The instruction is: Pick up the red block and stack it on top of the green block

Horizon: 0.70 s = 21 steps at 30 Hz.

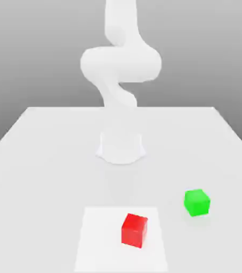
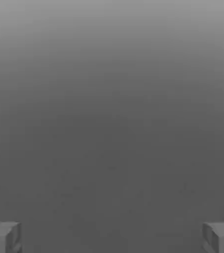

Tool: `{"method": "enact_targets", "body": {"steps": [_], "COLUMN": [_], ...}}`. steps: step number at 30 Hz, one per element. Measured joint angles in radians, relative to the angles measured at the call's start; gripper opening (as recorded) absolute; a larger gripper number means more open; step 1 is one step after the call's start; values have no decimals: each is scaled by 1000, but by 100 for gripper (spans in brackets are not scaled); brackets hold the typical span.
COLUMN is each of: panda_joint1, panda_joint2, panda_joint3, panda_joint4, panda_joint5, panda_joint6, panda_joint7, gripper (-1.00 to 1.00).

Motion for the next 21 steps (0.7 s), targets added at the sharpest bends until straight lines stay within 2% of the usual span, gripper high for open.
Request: {"method": "enact_targets", "body": {"steps": [13,21], "panda_joint1": [-45,-36], "panda_joint2": [478,769], "panda_joint3": [88,102], "panda_joint4": [-218,-342], "panda_joint5": [-10,-29], "panda_joint6": [255,414], "panda_joint7": [233,376], "gripper": [0,0]}}
